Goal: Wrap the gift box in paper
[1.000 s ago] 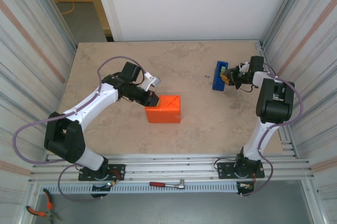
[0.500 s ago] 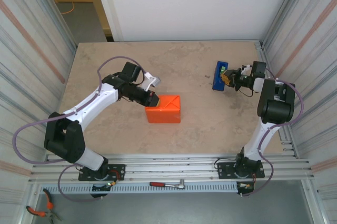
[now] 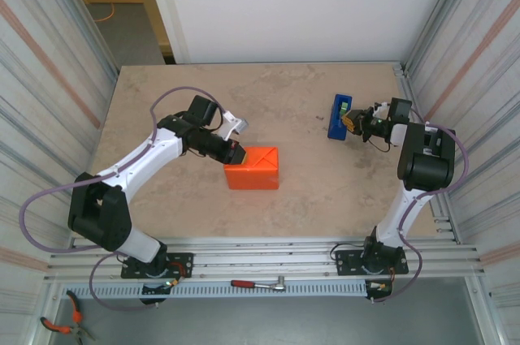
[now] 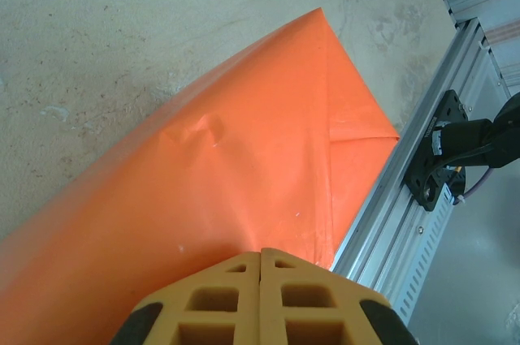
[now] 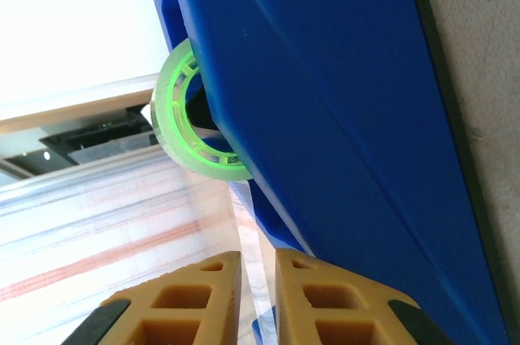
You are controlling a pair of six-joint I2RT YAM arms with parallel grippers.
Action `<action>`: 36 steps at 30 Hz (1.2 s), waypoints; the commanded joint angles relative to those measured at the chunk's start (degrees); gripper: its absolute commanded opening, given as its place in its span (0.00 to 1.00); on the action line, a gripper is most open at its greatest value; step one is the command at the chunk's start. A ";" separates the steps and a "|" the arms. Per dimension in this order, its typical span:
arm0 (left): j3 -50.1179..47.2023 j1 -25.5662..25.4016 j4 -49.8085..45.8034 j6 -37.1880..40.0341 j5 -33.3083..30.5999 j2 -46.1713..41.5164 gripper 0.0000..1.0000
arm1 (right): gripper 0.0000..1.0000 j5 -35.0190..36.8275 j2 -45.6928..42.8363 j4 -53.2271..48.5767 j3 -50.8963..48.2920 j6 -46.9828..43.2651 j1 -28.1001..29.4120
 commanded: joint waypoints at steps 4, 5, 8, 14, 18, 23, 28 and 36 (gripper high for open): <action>-2.56 -1.38 -3.27 1.27 -1.98 1.85 0.00 | 0.01 1.05 0.77 -3.05 -1.59 1.63 0.28; -2.55 -1.36 -3.27 1.27 -1.98 1.86 0.00 | 0.00 0.87 0.62 -2.96 -1.59 1.72 0.21; -2.65 -1.36 -3.33 1.26 -1.98 1.85 0.00 | 0.00 0.68 -0.30 -2.91 -1.67 1.95 0.22; -2.69 -1.37 -3.36 1.27 -2.07 1.97 0.00 | 0.00 -0.02 -3.98 -1.38 -1.97 3.79 0.55; -2.69 -1.45 -3.40 1.25 -2.15 2.07 0.00 | 0.00 -0.02 -6.29 -0.89 -2.11 4.71 1.10; -2.65 -1.54 -3.53 1.24 -2.40 2.04 0.00 | 0.00 0.23 -8.27 -1.20 -2.54 5.14 1.72; -2.62 -1.61 -3.69 1.33 -2.60 2.03 0.00 | 0.00 0.23 -10.01 0.15 -4.69 6.16 1.83; -2.53 -1.72 -3.70 1.37 -2.62 2.11 0.00 | 0.00 0.23 -14.03 3.13 -9.51 8.20 1.83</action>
